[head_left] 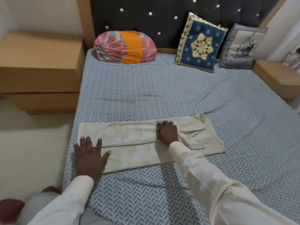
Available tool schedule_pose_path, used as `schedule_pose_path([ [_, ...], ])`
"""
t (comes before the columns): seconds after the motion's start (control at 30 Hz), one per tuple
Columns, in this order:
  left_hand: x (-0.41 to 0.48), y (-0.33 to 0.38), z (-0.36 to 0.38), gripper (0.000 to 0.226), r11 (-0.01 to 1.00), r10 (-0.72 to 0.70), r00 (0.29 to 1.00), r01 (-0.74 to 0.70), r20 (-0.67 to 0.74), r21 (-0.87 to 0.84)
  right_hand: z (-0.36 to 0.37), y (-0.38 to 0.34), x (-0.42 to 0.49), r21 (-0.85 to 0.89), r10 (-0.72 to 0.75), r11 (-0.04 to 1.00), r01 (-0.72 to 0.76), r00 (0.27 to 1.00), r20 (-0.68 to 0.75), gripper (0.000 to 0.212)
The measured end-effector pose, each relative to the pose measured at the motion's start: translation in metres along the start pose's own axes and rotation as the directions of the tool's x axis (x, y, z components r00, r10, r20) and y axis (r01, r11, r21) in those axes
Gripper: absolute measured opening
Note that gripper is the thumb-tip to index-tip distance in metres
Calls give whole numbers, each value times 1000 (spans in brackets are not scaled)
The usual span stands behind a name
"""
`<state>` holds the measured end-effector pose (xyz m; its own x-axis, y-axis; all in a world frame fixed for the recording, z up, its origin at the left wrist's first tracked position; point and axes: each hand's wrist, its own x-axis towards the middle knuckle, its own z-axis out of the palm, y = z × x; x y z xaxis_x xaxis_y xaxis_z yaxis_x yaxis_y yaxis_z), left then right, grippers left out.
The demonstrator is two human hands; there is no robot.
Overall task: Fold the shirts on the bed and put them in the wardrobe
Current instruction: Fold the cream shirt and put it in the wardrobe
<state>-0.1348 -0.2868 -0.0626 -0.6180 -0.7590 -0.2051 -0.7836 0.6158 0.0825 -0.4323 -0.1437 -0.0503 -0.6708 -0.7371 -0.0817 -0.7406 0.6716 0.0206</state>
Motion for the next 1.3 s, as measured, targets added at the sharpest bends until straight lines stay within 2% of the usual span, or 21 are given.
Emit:
schedule_pose_path([
  [0.1, -17, -20, -16, 69, 976, -151, 986, 137, -75, -168, -2, -56, -5, 2, -120, 993, 120, 993, 11, 36],
  [0.2, -32, -31, -26, 78, 885, -303, 953, 286, 10, -367, 0, -115, -14, 53, -269, 962, 268, 963, 18, 41],
  [0.3, -44, -38, -28, 64, 754, -403, 908, 398, 110, -523, -2, -176, -21, 132, -396, 912, 388, 918, 35, 41],
  [0.4, -51, -46, -27, 58, 685, -438, 864, 500, 250, -530, -13, -234, -27, 241, -441, 876, 418, 896, 52, 35],
  [0.43, -53, -50, -27, 55, 667, -446, 852, 521, 275, -532, -18, -256, -30, 275, -429, 876, 396, 901, 70, 39],
  [0.5, -53, -53, -27, 44, 625, -419, 855, 516, 306, -586, -28, -289, -31, 316, -341, 907, 279, 926, 159, 61],
  [0.57, -54, -57, -25, 36, 569, -360, 881, 468, 306, -676, -37, -316, -29, 278, -274, 939, 204, 931, 242, 75],
  [0.63, -58, -56, -26, 42, 512, -345, 905, 403, 248, -759, -42, -329, -26, 190, -265, 957, 218, 923, 278, 76],
  [0.7, -61, -53, -28, 45, 475, -355, 919, 336, 173, -813, -45, -333, -22, 180, -244, 964, 198, 927, 284, 68],
  [0.8, -65, -45, -32, 26, 489, -339, 939, 225, 54, -842, -47, -325, -12, 320, -181, 944, 80, 937, 299, 53],
  [0.87, -67, -38, -36, 15, 525, -339, 941, 167, -24, -835, -50, -308, 0, 489, -126, 868, -80, 919, 374, 50],
  [0.9, -67, -35, -37, 15, 562, -334, 940, 138, -71, -815, -51, -295, 6, 590, -115, 788, -179, 898, 426, 46],
  [0.97, -66, -27, -35, 19, 651, -263, 953, 61, -150, -756, -55, -264, 10, 738, -104, 529, -419, 831, 546, 27],
  [1.0, -64, -23, -32, 21, 689, -203, 965, 21, -165, -725, -55, -247, 11, 756, -90, 428, -496, 808, 582, 18],
  [1.03, -63, -16, -30, 24, 714, -144, 976, -13, -165, -700, -53, -228, 11, 764, -75, 383, -519, 807, 586, 11],
  [1.07, -63, -11, -27, 25, 732, -97, 984, -34, -153, -681, -51, -214, 10, 778, -59, 362, -514, 820, 570, 9],
  [1.2, -61, 12, -14, 26, 809, 57, 993, -108, -105, -578, -36, -179, 8, 804, -34, 370, -465, 858, 512, 33],
  [1.3, -58, 19, -4, 32, 862, 119, 992, -129, -53, -491, -21, -177, 10, 776, -17, 485, -404, 883, 470, 21],
])
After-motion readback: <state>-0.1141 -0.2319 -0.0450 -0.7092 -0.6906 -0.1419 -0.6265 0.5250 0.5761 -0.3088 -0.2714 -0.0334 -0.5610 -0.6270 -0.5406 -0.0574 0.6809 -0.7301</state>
